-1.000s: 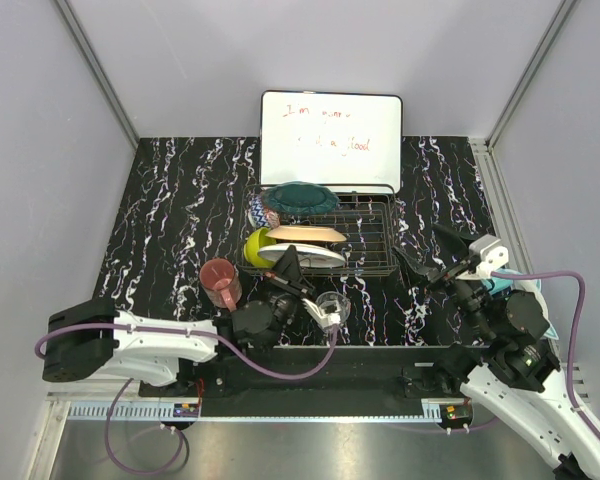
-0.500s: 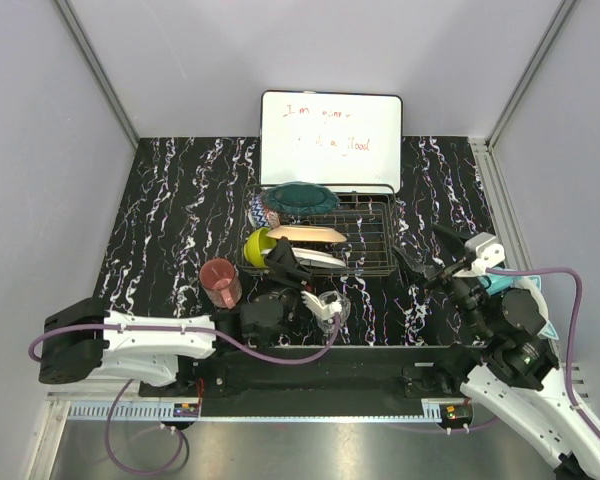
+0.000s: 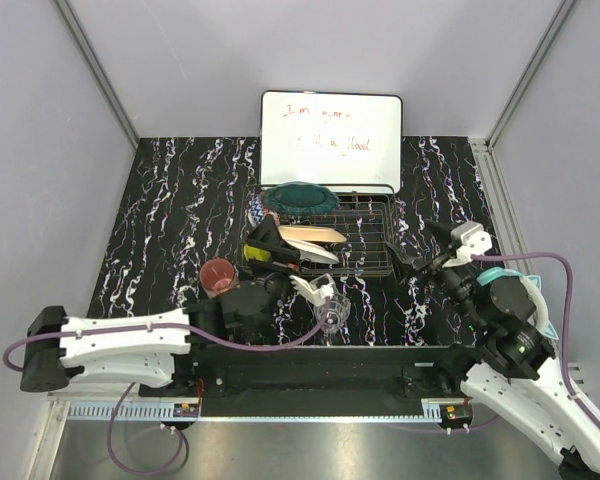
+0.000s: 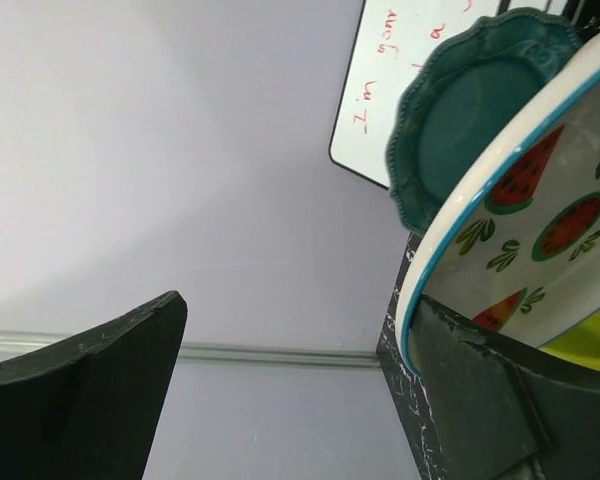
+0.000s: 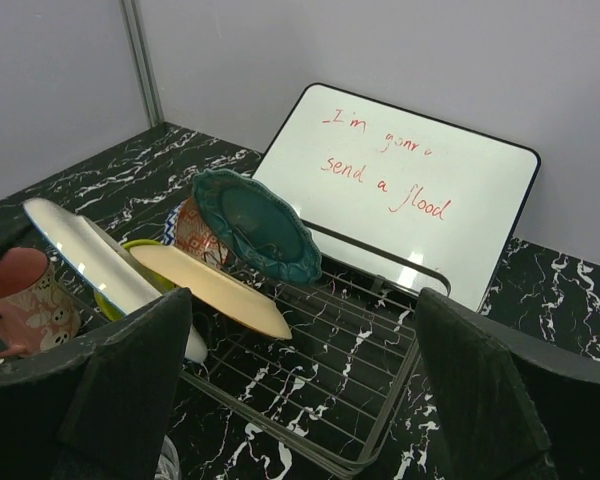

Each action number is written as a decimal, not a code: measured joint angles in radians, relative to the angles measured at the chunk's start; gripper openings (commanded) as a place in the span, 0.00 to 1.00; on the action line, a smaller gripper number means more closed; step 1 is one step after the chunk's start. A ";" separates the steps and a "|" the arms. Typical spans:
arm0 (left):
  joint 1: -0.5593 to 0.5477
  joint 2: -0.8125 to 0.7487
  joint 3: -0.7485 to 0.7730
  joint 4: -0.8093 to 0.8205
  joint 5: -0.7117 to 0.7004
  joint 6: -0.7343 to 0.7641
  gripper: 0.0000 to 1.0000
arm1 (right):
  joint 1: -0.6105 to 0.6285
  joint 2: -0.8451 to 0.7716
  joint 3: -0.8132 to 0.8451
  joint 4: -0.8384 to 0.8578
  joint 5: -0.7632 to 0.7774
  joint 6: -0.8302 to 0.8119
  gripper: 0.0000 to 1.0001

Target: Load the mixed dishes into the dish rack

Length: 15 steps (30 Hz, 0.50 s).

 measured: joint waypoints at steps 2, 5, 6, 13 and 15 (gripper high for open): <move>0.000 -0.042 0.020 -0.043 -0.016 -0.013 0.99 | 0.000 0.026 0.008 -0.005 0.000 0.000 1.00; -0.007 -0.084 0.025 -0.085 -0.048 -0.041 0.99 | 0.000 0.059 0.016 -0.015 -0.002 0.000 1.00; -0.013 -0.089 0.025 -0.100 -0.057 -0.054 0.99 | 0.000 0.068 0.020 -0.019 -0.002 0.000 1.00; -0.058 -0.065 0.000 -0.168 -0.056 -0.131 0.93 | 0.000 0.061 0.029 -0.047 0.002 0.004 1.00; -0.060 -0.048 -0.001 -0.199 -0.047 -0.171 0.92 | 0.000 0.038 0.029 -0.056 0.007 0.008 1.00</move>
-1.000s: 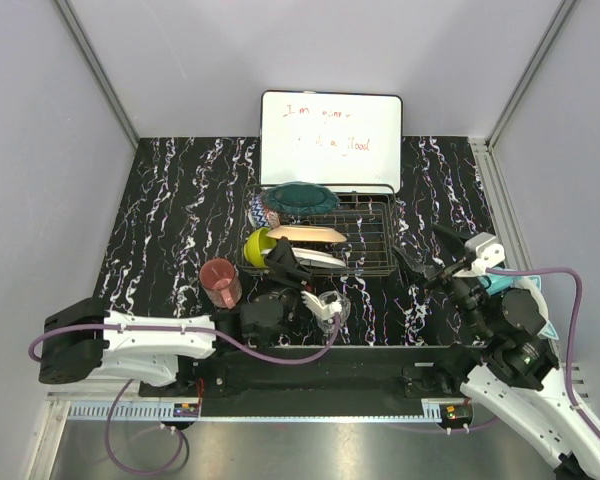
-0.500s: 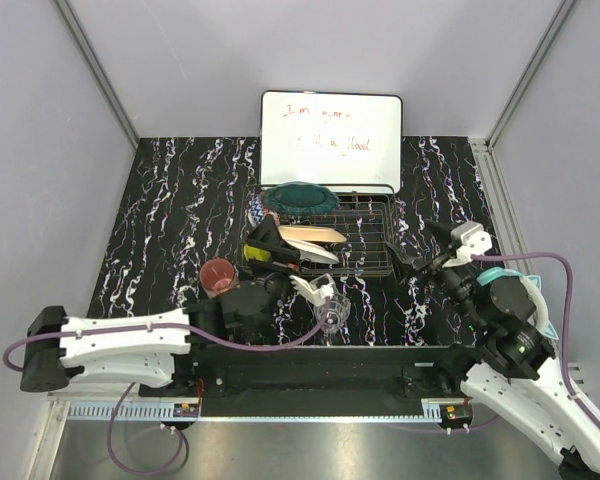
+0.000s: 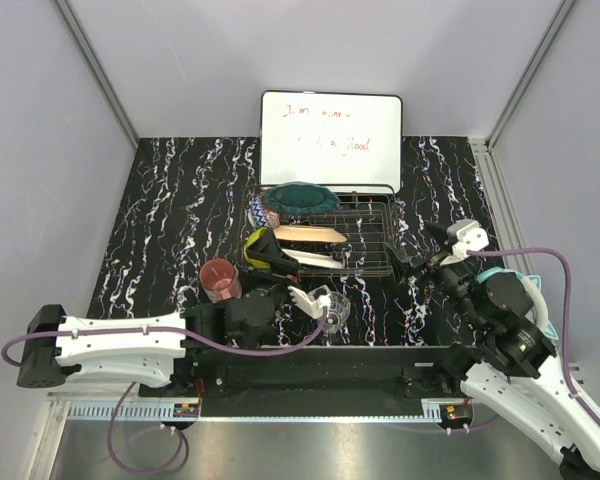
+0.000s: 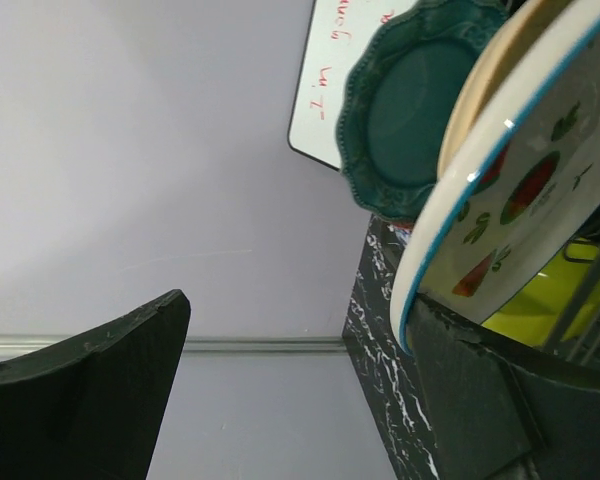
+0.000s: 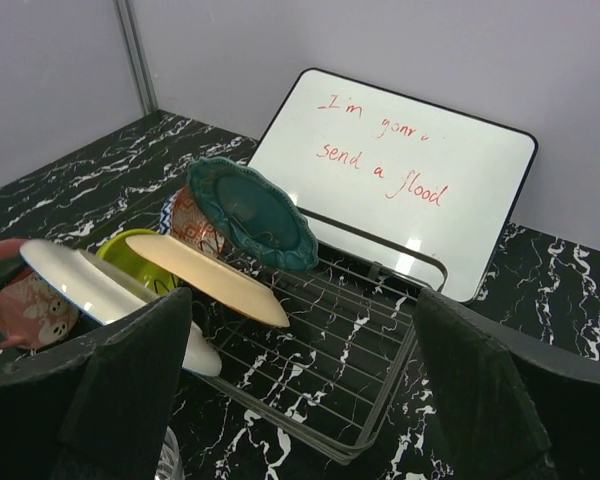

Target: Load the mixed dishes into the dish rack

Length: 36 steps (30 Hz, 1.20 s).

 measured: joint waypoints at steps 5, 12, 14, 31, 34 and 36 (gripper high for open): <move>-0.001 0.037 0.000 -0.068 0.017 -0.080 0.96 | 0.000 -0.049 0.000 -0.008 0.020 0.008 1.00; 0.000 0.050 0.014 -0.095 0.007 -0.108 0.99 | 0.000 -0.060 -0.005 -0.024 0.024 0.010 1.00; 0.003 0.050 0.029 -0.108 0.002 -0.112 0.99 | 0.000 -0.062 -0.009 -0.032 0.024 0.010 1.00; 0.064 -0.025 0.333 -0.496 -0.023 -0.318 0.99 | 0.000 -0.047 -0.010 -0.060 0.022 0.010 1.00; 0.263 -0.009 0.500 -0.706 0.037 -0.480 0.99 | 0.000 -0.033 -0.008 -0.063 0.021 0.010 1.00; 0.450 0.004 0.586 -0.832 0.116 -0.568 0.99 | 0.000 -0.016 -0.001 -0.073 0.019 0.014 1.00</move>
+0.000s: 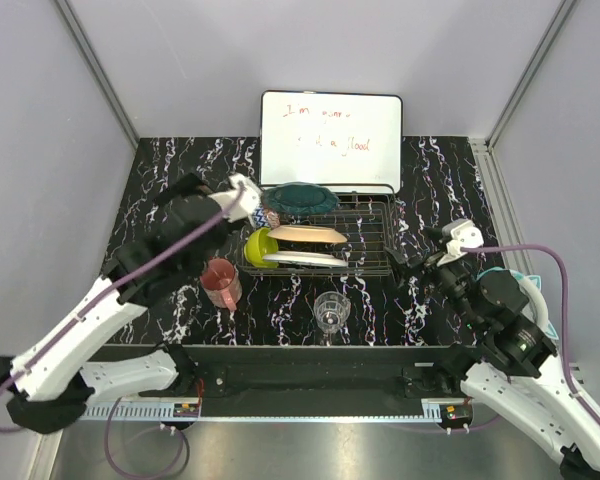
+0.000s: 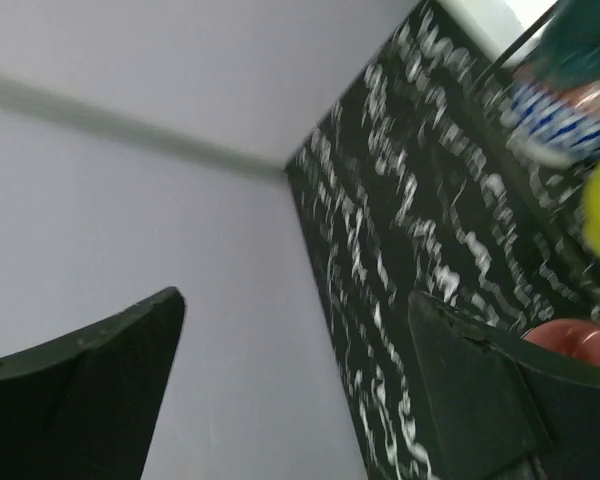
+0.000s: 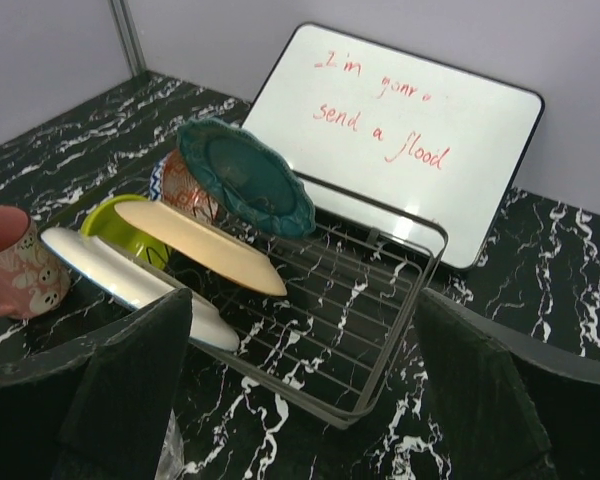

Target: Load the mixed dishes into the dish rack

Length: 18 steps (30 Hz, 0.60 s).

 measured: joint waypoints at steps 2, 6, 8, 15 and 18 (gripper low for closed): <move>0.173 0.019 0.047 -0.115 0.095 -0.069 0.97 | 0.000 0.034 0.021 -0.023 -0.001 0.011 1.00; 0.420 0.067 0.057 -0.305 0.319 -0.160 0.94 | 0.000 0.141 0.089 -0.074 0.000 0.035 1.00; 0.531 0.098 0.017 -0.362 0.432 -0.195 0.93 | 0.000 0.195 0.127 -0.112 0.003 0.050 1.00; 0.647 0.116 -0.173 -0.392 0.650 -0.266 0.92 | 0.000 0.279 0.206 -0.190 0.018 0.093 1.00; 0.654 0.130 -0.218 -0.371 0.701 -0.286 0.91 | 0.000 0.263 0.210 -0.205 0.020 0.105 1.00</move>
